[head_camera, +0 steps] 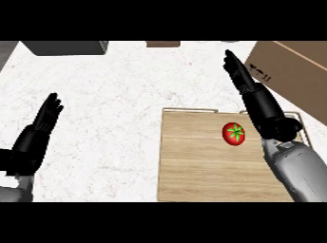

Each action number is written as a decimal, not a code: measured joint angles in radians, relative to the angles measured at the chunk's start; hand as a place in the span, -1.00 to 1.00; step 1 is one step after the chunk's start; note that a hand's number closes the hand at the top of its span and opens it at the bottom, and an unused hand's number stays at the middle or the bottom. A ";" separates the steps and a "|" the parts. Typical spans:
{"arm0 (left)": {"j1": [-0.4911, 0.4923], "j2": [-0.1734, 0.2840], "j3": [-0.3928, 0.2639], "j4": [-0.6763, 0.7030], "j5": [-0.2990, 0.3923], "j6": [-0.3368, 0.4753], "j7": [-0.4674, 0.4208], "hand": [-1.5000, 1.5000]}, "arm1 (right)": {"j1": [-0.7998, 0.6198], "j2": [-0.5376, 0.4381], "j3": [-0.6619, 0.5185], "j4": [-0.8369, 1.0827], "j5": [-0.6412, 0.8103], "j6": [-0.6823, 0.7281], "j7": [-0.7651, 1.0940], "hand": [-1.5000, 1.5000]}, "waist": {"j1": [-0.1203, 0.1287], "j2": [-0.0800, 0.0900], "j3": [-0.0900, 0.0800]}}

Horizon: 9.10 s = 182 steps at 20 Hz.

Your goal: Pick the tomato from the tray and place it in the cardboard box

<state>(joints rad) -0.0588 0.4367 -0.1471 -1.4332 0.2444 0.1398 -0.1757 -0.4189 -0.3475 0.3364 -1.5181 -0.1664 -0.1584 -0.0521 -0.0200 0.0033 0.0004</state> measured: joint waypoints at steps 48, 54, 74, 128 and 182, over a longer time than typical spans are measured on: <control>-0.180 0.008 -0.033 -0.075 -0.175 -0.188 0.074 0.00 | -0.067 -0.336 0.182 -0.432 0.358 0.459 1.101 -1.00 | 0.036 -0.003 -0.002; -0.185 -0.007 -0.019 -0.067 -0.192 -0.195 0.084 0.00 | -0.102 -0.275 0.218 -0.356 0.426 0.471 1.119 -1.00 | 0.028 -0.003 -0.001; -0.163 -0.069 0.037 -0.108 -0.260 -0.236 0.111 0.00 | -0.007 -0.120 0.189 -0.158 0.692 0.533 1.010 -1.00 | 0.021 -0.004 -0.001; -0.165 -0.180 0.155 -0.121 -0.365 -0.355 0.119 0.00 | -0.330 0.004 -0.114 0.331 1.040 0.209 0.001 1.00 | 0.026 -0.004 0.000; -0.212 -0.218 0.147 -0.104 -0.391 -0.372 0.113 0.00 | -0.691 -0.523 -0.962 1.439 0.618 0.493 -0.361 -1.00 | 0.071 0.024 0.007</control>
<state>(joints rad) -0.2711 0.2191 -0.0006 -1.5374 -0.1463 -0.2323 -0.0626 -1.1098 -0.8710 -0.6259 -0.0787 0.4516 0.3350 -0.4129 0.0509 0.0274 0.0072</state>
